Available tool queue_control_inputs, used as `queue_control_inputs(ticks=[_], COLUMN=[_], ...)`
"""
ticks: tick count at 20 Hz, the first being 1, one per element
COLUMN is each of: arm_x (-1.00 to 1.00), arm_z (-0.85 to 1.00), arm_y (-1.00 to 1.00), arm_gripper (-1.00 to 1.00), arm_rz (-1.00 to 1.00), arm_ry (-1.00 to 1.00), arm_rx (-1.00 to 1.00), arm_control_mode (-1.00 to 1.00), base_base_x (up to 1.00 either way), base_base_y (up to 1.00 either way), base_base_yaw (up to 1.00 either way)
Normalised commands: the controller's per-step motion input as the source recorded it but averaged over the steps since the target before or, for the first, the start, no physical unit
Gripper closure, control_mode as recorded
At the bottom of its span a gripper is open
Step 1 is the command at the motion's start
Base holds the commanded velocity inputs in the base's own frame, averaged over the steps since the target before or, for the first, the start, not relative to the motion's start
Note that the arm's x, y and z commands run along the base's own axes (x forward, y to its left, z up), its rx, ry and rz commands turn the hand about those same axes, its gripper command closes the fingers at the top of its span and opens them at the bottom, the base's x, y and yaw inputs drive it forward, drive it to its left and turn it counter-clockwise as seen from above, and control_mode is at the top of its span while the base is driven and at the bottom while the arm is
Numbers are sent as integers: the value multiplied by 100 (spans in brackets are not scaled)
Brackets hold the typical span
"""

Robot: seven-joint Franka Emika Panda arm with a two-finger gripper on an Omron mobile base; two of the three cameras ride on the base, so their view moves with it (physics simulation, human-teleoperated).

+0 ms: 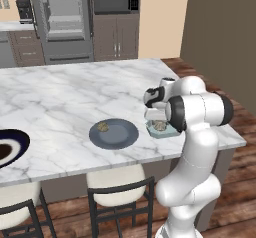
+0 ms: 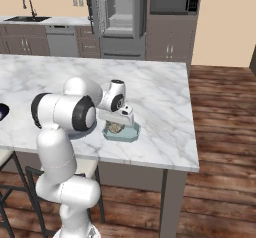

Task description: Place two dumplings into each of the tupperware containers and then place the containers in the fridge.

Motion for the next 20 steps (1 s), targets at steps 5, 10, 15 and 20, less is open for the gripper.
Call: queue_control_inputs(ticks=[5,10,15,20], arm_x=[13,9,1,-31], arm_z=[-13,-1,1,45], arm_y=[2,0,0,16], arm_gripper=[-100,-100,-100,-100], arm_rz=[0,0,0,-2], arm_ry=[0,0,0,0], arm_rx=[0,0,0,0], arm_control_mode=[-100,-100,-100,-100], base_base_x=[0,0,0,0], base_base_y=[0,0,0,0], base_base_yaw=[0,0,0,0])
